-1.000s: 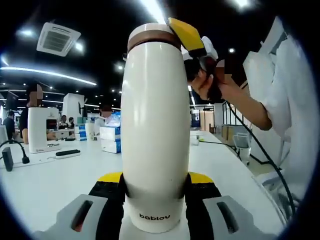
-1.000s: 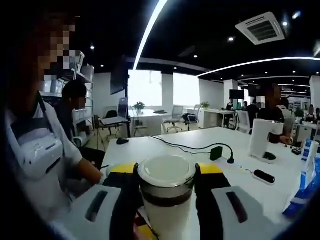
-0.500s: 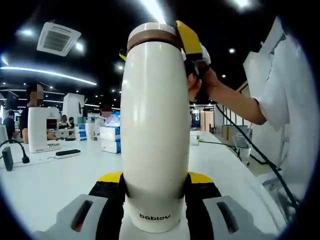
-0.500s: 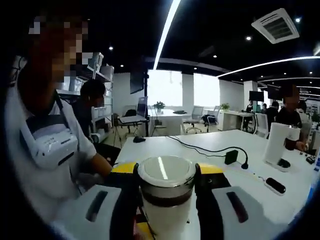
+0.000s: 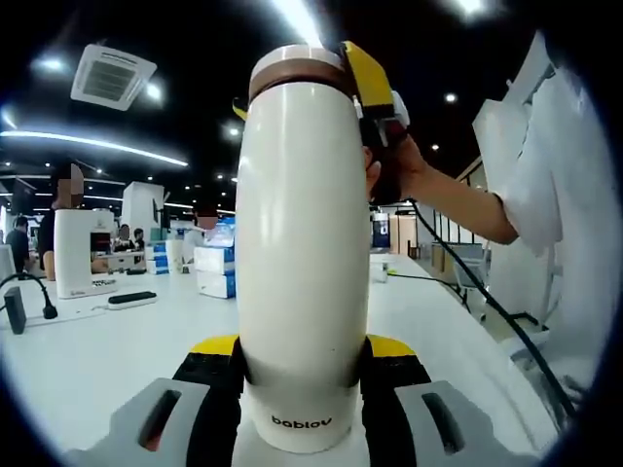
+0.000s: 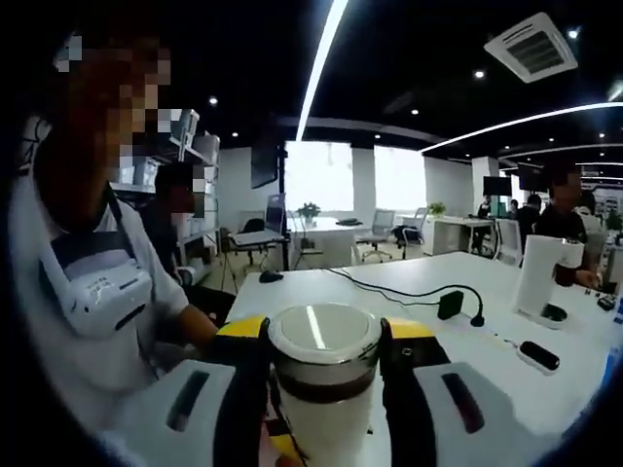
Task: Grasp the water cup twist off the cup lid place the cup lid on the table
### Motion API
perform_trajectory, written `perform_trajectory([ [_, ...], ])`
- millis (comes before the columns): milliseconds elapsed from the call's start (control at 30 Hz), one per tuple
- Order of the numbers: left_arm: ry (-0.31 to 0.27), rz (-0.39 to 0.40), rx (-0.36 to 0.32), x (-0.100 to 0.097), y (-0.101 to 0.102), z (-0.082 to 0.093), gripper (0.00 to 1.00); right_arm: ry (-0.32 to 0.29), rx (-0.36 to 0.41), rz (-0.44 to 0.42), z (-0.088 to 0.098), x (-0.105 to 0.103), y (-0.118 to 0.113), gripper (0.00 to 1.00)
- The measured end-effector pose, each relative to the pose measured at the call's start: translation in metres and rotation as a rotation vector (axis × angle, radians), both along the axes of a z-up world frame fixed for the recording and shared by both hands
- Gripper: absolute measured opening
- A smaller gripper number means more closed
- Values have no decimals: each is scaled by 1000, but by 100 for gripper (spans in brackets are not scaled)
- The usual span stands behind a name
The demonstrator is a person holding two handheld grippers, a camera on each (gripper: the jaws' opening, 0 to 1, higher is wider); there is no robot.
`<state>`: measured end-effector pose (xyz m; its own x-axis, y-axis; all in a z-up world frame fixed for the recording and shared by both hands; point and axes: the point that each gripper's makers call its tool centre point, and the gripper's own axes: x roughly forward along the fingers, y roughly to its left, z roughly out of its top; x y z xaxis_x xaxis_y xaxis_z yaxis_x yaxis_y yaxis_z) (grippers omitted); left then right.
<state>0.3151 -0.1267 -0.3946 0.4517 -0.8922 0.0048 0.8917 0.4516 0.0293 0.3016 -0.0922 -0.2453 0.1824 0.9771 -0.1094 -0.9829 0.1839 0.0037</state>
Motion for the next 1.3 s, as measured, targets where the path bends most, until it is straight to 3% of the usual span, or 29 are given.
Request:
perform_trajectory([
  [100, 0, 0, 0, 0, 0, 0, 48, 3, 18, -43, 8, 1, -3, 52],
  [267, 0, 0, 1, 0, 0, 0, 48, 30, 20, -147, 15, 4, -14, 67],
  [400, 0, 1, 1, -1, -1, 0, 48, 30, -22, -282, 18, 2, -27, 69],
  [533, -1, 2, 2, -1, -1, 0, 48, -48, -76, -399, 21, -7, -34, 74],
  [667, -2, 2, 2, 0, -1, 0, 48, -261, -109, -482, 32, -22, -34, 83],
  [733, -2, 3, 2, -1, -1, 0, 48, -281, -129, -529, 31, -31, -35, 81],
  [767, -2, 3, 3, -1, -1, 0, 48, -290, -95, -562, 36, -34, -35, 81],
  [833, -2, 4, 3, -1, 0, 0, 48, -244, -41, -597, 32, -43, -33, 81],
  [1067, -2, 3, 3, -1, 0, 0, 48, -190, 16, -766, 7, -47, -33, 85],
  [1200, -1, 4, 3, -1, 0, 0, 48, -113, 121, -873, -2, -47, -39, 83],
  [1300, -1, 4, 3, -1, 0, 0, 48, -102, 138, -923, -7, -48, -41, 83],
])
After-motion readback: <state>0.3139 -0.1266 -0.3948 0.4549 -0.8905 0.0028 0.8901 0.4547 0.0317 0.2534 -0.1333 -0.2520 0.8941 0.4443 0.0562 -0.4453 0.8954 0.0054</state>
